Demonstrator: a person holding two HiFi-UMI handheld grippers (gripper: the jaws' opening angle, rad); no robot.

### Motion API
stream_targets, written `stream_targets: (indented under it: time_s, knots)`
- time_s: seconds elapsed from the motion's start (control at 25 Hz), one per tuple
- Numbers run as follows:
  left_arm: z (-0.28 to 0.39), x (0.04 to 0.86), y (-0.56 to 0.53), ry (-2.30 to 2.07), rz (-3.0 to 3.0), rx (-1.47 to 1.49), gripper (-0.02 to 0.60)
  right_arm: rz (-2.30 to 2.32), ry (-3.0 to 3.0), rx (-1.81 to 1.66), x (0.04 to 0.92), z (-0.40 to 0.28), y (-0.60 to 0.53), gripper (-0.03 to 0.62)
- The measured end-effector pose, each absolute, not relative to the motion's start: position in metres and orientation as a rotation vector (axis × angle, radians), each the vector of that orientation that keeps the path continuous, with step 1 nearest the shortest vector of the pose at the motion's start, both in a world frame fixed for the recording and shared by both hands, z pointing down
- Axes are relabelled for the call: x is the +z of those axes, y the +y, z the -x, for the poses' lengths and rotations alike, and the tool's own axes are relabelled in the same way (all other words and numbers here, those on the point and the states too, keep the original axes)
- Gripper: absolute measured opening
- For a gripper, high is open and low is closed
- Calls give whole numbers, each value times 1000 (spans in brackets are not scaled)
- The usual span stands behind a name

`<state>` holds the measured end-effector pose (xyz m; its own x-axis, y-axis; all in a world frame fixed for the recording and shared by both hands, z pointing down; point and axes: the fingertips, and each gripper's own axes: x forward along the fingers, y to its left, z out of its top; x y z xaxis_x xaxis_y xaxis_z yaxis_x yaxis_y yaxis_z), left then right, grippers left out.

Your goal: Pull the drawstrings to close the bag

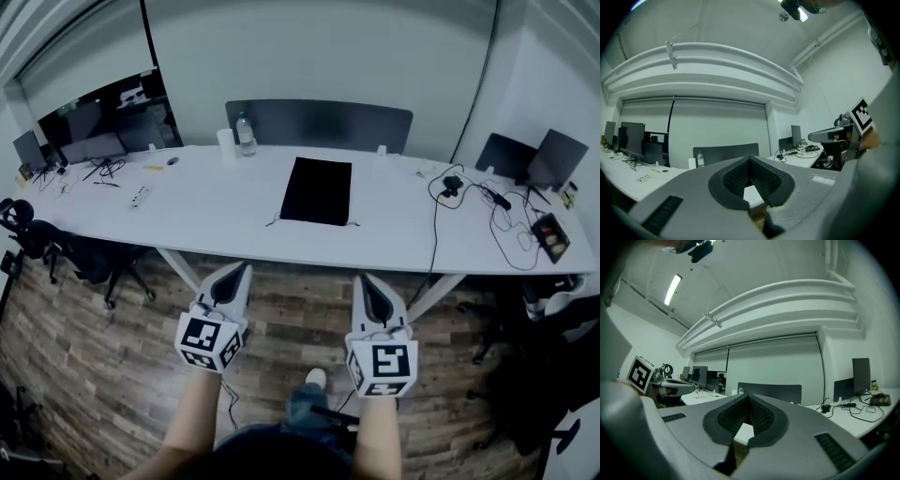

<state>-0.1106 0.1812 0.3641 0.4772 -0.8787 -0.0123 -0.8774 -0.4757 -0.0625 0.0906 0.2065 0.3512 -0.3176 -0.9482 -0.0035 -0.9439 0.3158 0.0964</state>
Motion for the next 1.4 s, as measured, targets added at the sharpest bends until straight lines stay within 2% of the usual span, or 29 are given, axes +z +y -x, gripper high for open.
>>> stream_targets:
  time_s: [0.44,1.0,1.32,1.4]
  knots:
    - [96,379,41,1744,2603,-107,0,-1622,-2471,-9,379,-136,67,-6]
    - [108,445,-47,1805,2708,-294,1,-1536,-2341,134,447,-161,-30,-5]
    - [112,515,-97,1664,2892,-627,83,-1454,-2298,275,493,-171,-83,-1]
    - [111,536,-109,1600,2942,-731,86,-1421,-2276,325,510,-172,-96,49]
